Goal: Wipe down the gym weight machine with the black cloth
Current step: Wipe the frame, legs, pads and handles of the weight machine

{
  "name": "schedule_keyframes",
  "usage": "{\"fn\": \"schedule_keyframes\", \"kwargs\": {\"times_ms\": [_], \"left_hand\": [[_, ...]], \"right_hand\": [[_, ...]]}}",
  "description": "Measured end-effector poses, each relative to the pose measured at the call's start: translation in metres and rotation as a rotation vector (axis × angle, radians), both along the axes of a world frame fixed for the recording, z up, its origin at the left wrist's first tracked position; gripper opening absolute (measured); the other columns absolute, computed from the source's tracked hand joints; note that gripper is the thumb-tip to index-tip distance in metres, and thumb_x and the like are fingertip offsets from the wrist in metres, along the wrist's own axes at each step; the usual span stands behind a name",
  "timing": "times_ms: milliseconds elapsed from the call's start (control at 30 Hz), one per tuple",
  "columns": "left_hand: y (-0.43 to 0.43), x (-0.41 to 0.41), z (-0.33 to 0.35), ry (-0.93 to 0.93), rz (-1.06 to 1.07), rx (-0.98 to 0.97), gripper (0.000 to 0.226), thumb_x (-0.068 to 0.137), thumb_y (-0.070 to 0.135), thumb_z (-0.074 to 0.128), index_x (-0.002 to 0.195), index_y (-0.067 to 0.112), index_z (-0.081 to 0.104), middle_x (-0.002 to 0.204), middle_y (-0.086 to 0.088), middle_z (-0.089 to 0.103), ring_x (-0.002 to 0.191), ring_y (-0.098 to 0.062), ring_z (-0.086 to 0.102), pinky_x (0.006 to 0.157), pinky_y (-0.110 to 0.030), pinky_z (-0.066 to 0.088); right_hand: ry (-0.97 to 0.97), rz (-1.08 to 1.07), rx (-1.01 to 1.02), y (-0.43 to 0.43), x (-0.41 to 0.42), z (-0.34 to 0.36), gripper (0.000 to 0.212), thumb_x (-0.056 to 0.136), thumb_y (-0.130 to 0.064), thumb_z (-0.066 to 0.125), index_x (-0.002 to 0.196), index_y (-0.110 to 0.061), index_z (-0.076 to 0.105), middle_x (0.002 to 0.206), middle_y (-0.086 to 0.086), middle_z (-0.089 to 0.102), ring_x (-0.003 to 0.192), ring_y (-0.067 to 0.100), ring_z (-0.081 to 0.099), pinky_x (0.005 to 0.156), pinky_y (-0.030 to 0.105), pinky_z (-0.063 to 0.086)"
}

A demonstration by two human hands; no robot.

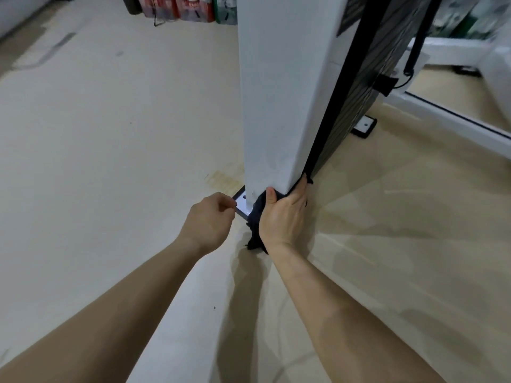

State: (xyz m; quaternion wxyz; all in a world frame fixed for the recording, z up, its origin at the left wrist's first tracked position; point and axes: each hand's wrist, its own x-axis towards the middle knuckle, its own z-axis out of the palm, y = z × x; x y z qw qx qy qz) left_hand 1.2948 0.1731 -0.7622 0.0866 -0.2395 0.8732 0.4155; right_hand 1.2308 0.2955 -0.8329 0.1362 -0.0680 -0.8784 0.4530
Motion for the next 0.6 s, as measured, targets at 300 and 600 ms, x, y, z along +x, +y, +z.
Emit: {"fn": "schedule_keyframes", "kwargs": {"times_ms": [300,600], "left_hand": [[0.027,-0.012,0.193,0.325,-0.052,0.112,0.021,0.098,0.025,0.052,0.116,0.033,0.06,0.096,0.012,0.072,0.078,-0.007,0.07,0.065,-0.015,0.049],[0.039,0.004,0.469,0.489,0.022,0.249,0.018,0.098,0.01,0.054,0.097,0.023,0.067,0.086,0.008,0.074,0.07,-0.009,0.072,0.059,-0.016,0.048]], "right_hand": [[0.303,-0.106,-0.077,-0.016,-0.016,0.227,0.073,0.093,-0.045,0.046,0.144,0.005,0.03,0.135,0.026,0.048,0.122,0.038,0.045,0.105,0.048,0.04],[0.334,0.031,-0.05,-0.002,-0.017,0.521,0.079,0.096,-0.051,0.034,0.151,0.005,0.026,0.148,0.026,0.037,0.137,0.035,0.031,0.117,0.042,0.025]]}}
